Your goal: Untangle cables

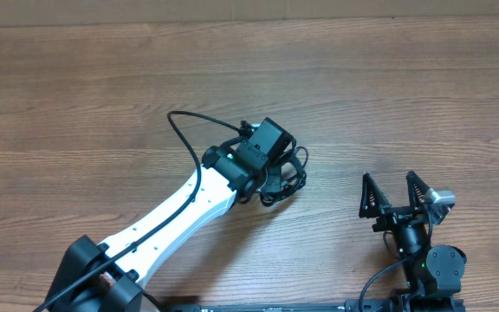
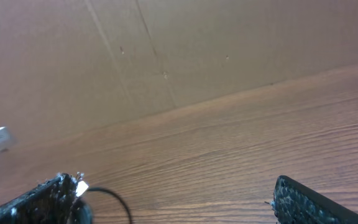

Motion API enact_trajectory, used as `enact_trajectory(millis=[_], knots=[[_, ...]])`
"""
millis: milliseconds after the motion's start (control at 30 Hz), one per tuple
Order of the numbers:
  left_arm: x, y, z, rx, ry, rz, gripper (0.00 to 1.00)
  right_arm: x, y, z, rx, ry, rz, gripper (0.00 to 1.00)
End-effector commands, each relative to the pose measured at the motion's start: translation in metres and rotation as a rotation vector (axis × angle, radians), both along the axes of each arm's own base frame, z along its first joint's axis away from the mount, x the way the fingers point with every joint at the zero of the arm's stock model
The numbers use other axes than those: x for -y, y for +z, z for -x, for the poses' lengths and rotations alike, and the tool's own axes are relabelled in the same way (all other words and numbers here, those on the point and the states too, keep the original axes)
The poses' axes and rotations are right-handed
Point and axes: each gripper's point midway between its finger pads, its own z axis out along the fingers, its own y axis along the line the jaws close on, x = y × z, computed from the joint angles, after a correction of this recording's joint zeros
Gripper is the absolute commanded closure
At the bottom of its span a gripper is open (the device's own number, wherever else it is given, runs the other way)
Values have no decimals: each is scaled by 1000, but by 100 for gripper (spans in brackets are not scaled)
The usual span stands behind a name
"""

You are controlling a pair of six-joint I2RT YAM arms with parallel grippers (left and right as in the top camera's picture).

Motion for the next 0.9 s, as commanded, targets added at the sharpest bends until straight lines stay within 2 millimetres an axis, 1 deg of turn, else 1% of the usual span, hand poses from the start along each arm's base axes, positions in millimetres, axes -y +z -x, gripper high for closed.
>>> enact_trajectory(millis=[0, 133, 700, 767, 867], knots=[[-12, 10, 2, 17, 13, -35, 96, -1, -2, 0, 2, 1, 4, 0], [-19, 6, 10, -20, 21, -63, 96, -1, -2, 0, 3, 1, 4, 0], [-22, 2, 23, -80, 8, -68, 96, -1, -2, 0, 3, 2, 3, 0], [-22, 2, 23, -80, 8, -68, 96, -7, -1, 1, -1, 39, -40, 0], [-22, 2, 23, -78, 7, -68, 96, -25, 0, 6, -79, 145, -364, 0]])
